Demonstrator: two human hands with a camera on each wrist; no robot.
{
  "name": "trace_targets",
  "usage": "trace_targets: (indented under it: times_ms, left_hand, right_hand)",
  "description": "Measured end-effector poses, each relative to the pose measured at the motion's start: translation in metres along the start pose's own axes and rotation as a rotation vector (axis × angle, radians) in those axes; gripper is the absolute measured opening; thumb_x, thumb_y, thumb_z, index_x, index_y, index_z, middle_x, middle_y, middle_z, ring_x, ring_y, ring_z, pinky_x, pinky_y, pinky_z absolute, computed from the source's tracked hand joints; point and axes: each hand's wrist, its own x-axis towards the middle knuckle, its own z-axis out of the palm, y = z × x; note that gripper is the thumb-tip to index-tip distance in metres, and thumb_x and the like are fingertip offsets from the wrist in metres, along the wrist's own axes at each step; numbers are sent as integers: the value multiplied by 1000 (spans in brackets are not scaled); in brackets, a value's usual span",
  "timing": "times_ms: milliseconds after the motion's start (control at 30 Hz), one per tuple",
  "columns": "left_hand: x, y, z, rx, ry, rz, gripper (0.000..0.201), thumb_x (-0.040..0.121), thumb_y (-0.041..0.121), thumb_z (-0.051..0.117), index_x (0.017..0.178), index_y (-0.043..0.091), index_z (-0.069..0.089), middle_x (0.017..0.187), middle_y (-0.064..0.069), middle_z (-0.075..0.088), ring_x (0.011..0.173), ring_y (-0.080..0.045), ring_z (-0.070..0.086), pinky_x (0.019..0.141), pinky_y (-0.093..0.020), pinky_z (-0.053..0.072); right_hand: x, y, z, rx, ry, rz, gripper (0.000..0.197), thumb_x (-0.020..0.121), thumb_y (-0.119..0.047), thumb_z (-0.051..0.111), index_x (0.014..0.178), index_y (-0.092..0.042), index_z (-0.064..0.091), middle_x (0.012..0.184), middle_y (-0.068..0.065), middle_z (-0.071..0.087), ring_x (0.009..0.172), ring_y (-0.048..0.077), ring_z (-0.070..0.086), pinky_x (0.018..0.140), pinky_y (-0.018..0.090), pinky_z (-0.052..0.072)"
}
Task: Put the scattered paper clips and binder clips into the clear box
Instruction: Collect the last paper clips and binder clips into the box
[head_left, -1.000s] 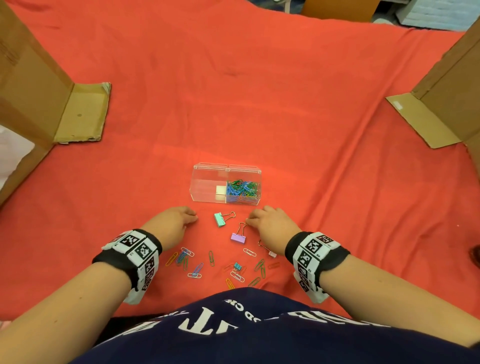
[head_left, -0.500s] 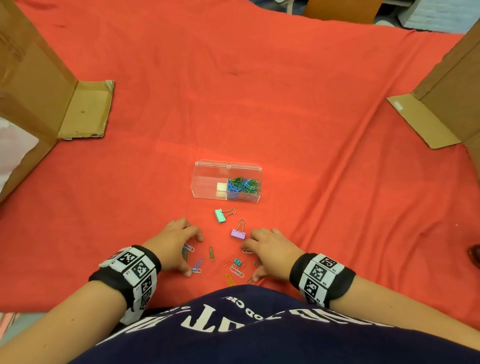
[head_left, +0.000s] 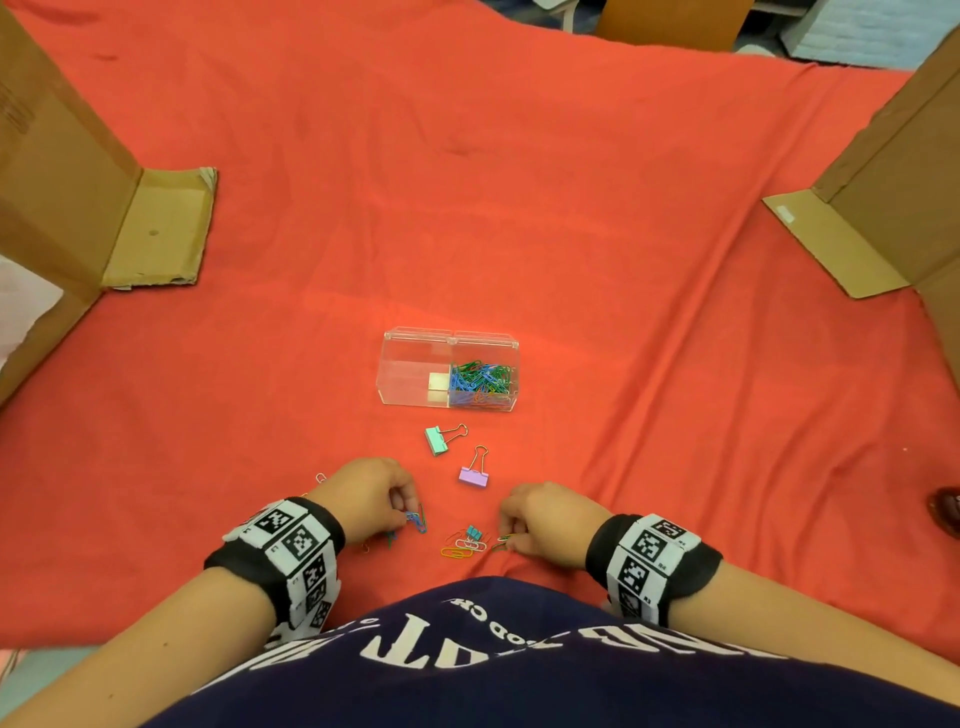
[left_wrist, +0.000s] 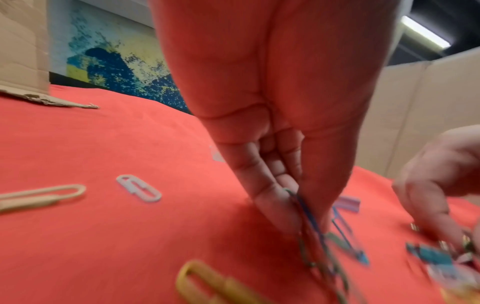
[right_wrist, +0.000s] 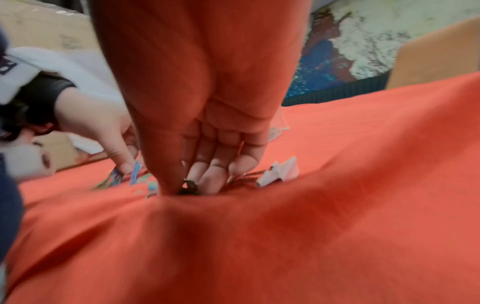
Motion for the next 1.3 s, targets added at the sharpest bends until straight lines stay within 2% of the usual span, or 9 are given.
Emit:
trace_targets:
  times_ms: [233,400,600,733,900,967,1033,1167,1300]
  left_hand:
    - [14,28,-40,-202,132,51,24,71,4,70,71,27,64,63,12,59,51,12,53,53,-4,41]
    - [36,55,-70,-319,361,115,15,70,6,73,77,17,68,63,12,56,52,4,52,52,-4,40]
    - [61,73,-81,-295,504,106,16,73,4,67,83,15,65,75,6,54,66,-9,52,60,-16,39]
    - [64,73,-79,-219,453,106,15,76,14,70,90,17,66,90,1,51,78,-13,54,69,-23,38]
    - [49,59,-80,-152,431,84,9,76,13,68,83,17,69,80,4,54,71,-12,51,70,-25,38]
    - [36,47,-79,-136,334,64,11,75,9,68,81,18,69,70,7,57,63,-10,51,64,-24,41]
    - [23,33,-74,-105,223,14,14,74,7,69,82,19,68,69,6,58,62,-9,52,62,-21,41]
    - [1,-2,-53,57,89,-87,36,67,14,76,100,23,66,92,2,48,94,-18,53,81,-24,39]
    - [-16,-30,-31,154,65,-168,59,55,22,82,107,33,57,103,5,38,104,-20,38,94,-29,33]
  right_hand:
    - [11,10,-28,281,219,101,9,77,-14,68,87,-14,69,73,-4,60,63,8,52,56,8,35]
    - [33,8,-68,450,538,174,7,76,-13,71,83,-13,68,64,-7,56,53,-1,46,53,6,37]
    - [59,2,-97,505,682,296,9,76,-15,71,83,-10,68,60,-7,53,59,12,51,49,16,37]
    - [64,1,-98,526,673,302,20,75,-16,73,92,-9,67,74,1,61,69,17,55,66,28,46]
    - [49,9,-84,389,619,240,12,77,-9,66,87,-14,67,75,-3,60,72,14,55,59,20,37]
    - [37,11,-74,333,510,195,14,77,-7,63,86,-16,69,74,-3,62,72,11,55,55,10,35]
    - [25,13,-61,247,332,166,17,77,-6,61,89,-15,69,83,3,70,75,13,59,60,13,37]
    - [7,15,-33,151,44,170,22,77,-4,58,94,-13,68,93,8,74,80,19,66,61,17,41]
    - [-1,17,-15,49,16,173,28,72,-16,72,98,-12,63,95,5,64,83,19,56,67,22,34]
